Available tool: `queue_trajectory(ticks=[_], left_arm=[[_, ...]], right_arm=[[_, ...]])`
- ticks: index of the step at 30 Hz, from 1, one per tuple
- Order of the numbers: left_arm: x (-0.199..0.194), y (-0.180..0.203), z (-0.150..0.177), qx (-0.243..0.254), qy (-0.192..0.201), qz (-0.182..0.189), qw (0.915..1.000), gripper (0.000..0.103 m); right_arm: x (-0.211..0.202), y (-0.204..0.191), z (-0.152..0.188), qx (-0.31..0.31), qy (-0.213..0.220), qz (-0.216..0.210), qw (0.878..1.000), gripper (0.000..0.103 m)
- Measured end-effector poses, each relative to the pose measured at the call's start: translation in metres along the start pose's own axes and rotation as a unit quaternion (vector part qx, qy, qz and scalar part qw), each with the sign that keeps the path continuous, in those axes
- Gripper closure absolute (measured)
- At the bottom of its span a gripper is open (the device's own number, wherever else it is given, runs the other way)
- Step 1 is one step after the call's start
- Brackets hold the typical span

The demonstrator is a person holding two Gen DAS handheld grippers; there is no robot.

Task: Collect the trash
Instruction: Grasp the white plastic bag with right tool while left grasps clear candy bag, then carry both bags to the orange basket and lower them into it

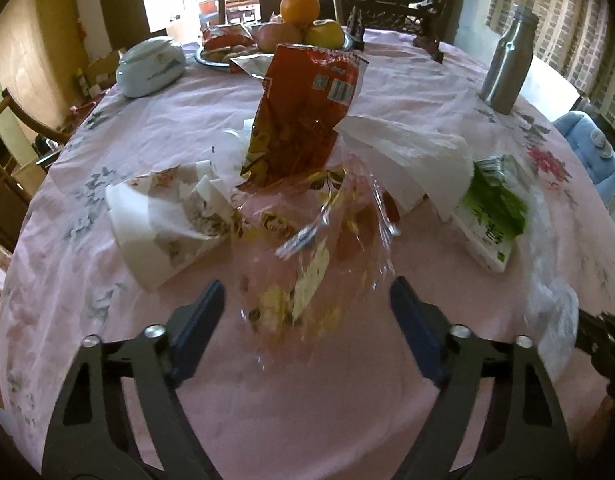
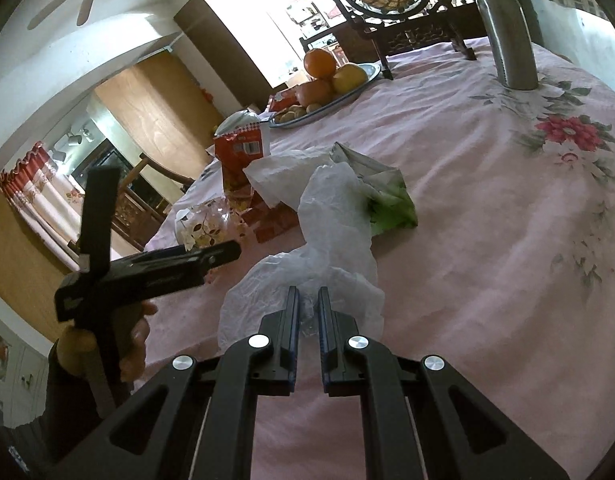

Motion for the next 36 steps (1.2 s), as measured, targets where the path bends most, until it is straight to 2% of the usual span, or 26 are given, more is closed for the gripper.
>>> queue_trajectory(ticks=[2, 4, 12, 16, 21, 30, 36], left_arm=[[0.005, 0.001, -0.002, -0.002, -0.012, 0.014, 0.9998, 0.059], [0.008, 0.0, -0.003, -0.007, -0.021, 0.032, 0.9993, 0.077], [-0.024, -0.022, 0.015, -0.031, 0.005, 0.049, 0.9983, 0.081], [-0.062, -0.039, 0.043, -0.039, 0.028, 0.063, 0.9968, 0.081], [-0.1, -0.062, 0.073, -0.065, 0.05, 0.053, 0.9952, 0.081], [-0.146, -0.124, 0.125, -0.136, 0.071, 0.03, 0.9877, 0.081], [-0.172, -0.166, 0.163, -0.182, 0.085, 0.011, 0.9795, 0.081]], right_arm=[[0.0, 0.0, 0.0, 0.002, 0.0, 0.002, 1.0, 0.093], [-0.001, 0.0, 0.001, 0.002, -0.001, 0.001, 1.0, 0.093], [-0.005, -0.013, 0.006, -0.009, -0.004, -0.003, 1.0, 0.093], [-0.008, -0.028, 0.009, -0.024, -0.004, -0.008, 1.0, 0.093], [-0.007, -0.052, 0.012, -0.045, -0.008, -0.019, 0.999, 0.093], [0.002, -0.121, 0.026, -0.108, -0.023, -0.052, 0.993, 0.094], [0.011, -0.184, 0.043, -0.165, -0.041, -0.083, 0.982, 0.094]])
Point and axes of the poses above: each gripper's, at about its wrist camera, not at the fingertips, and x roughly the way its jaws point, y to its right, z to its underside, the point moved 1 cm from there along x, roughly the way its jaws point, and after that the axes turned 11 degrees about -z, right-handed, at the moved point
